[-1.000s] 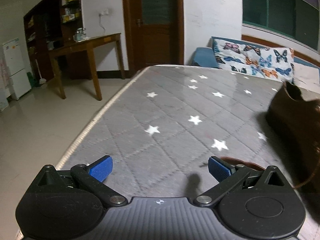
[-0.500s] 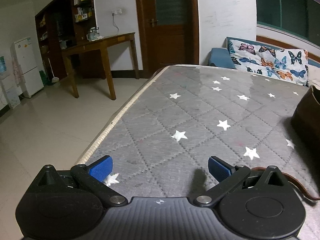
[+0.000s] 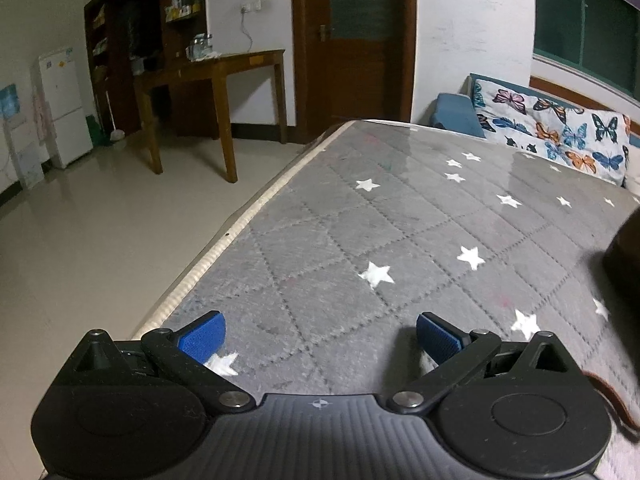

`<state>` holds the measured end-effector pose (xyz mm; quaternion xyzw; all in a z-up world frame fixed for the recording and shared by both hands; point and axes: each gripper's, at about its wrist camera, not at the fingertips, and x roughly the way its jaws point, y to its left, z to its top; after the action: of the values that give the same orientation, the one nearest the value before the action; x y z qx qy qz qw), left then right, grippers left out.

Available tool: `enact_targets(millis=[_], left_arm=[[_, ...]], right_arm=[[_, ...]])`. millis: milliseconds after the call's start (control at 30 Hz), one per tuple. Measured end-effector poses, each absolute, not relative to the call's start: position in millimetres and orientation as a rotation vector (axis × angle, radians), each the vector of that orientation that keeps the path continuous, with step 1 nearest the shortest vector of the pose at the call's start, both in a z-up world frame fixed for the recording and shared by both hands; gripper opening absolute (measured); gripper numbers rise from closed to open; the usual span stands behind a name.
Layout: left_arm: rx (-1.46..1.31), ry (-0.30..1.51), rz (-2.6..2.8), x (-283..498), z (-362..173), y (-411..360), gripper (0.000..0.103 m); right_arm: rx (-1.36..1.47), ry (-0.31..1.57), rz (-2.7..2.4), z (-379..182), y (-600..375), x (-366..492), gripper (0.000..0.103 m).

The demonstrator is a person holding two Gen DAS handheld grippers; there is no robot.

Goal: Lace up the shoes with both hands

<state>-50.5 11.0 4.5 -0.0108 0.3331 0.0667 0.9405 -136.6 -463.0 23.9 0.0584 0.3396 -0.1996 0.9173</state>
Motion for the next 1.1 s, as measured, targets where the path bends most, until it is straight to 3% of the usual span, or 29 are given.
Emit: enact_targets(millis=[1100], left_arm=[[-0.036, 0.681, 0.12, -30.5, 1.2, 10.9, 0.103]], right_arm=[[0.156, 0.681, -0.399, 13.4, -536.8, -126.3, 0.103]])
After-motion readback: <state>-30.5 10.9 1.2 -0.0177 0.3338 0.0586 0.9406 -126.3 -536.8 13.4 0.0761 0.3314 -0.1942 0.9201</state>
